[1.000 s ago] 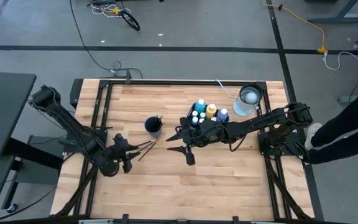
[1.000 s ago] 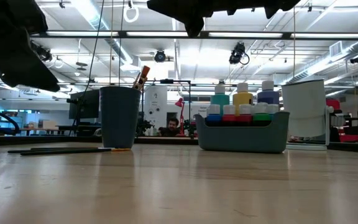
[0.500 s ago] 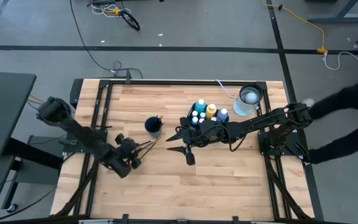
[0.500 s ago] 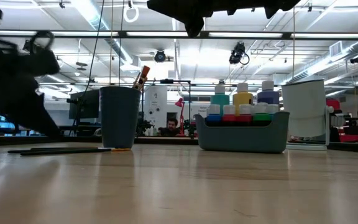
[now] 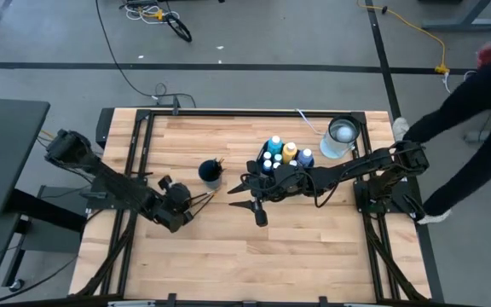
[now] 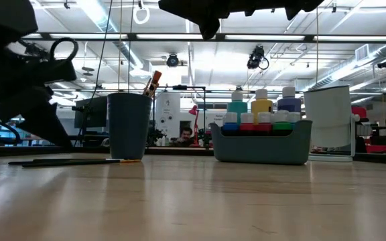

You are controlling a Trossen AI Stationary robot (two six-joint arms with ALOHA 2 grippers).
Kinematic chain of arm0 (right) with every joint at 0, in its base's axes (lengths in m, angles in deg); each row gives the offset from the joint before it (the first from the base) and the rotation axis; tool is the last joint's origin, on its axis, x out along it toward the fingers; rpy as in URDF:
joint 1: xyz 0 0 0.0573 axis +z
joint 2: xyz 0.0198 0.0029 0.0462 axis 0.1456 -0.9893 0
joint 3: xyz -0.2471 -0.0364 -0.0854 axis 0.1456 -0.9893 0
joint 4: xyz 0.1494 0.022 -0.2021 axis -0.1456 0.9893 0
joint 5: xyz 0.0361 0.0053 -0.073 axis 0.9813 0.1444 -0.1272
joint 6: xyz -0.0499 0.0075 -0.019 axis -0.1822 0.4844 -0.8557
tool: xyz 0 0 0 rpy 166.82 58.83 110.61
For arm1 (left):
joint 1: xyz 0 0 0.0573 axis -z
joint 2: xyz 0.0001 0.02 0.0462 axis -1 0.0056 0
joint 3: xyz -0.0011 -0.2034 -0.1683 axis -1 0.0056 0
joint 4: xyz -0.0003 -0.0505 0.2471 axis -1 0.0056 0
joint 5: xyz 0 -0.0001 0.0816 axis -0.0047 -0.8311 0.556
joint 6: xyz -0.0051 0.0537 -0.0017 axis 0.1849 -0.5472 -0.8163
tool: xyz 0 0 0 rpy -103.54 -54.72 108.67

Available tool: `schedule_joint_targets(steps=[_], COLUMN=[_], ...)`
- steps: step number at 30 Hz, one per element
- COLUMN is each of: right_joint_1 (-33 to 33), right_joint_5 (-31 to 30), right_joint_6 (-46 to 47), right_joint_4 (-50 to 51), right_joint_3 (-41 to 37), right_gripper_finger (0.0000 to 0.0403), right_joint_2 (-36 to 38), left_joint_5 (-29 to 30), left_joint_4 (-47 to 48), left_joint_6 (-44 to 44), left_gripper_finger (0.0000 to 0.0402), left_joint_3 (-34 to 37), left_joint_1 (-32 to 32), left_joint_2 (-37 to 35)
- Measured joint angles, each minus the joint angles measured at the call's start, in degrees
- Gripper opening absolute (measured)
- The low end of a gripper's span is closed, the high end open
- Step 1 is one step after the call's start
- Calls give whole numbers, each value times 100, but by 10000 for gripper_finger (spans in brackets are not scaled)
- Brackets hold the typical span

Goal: Pick & Place Paint Supplies
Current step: Put the silver paintbrush into the blue cup

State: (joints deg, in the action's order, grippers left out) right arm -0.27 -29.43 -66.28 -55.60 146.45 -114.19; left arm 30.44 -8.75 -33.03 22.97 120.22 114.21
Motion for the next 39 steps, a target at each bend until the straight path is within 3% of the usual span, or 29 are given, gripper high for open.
schedule_joint_targets(steps=[7, 11, 16, 24, 39], right_joint_1=[0, 0, 0, -2, -9], right_joint_5=[13, 13, 13, 8, -4], right_joint_6=[-2, -2, -2, -2, -5], right_joint_4=[3, 3, 3, -1, -89], right_joint_3=[0, 0, 0, 0, 0], right_gripper_finger=[161, 161, 161, 161, 161], right_joint_2=[0, 0, 0, 0, 0], left_joint_5=[45, -190, -321, -494, -595], left_joint_4=[719, -362, -1895, -2711, -2858], left_joint_6=[-437, -1274, -1592, -1632, -1609], left_gripper_finger=[135, 135, 135, 135, 135], left_joint_3=[39, 546, 1503, 2089, 2138], left_joint_1=[-83, -101, -255, -365, -365], left_joint_2=[-1254, -1860, -2235, -2370, -2368])
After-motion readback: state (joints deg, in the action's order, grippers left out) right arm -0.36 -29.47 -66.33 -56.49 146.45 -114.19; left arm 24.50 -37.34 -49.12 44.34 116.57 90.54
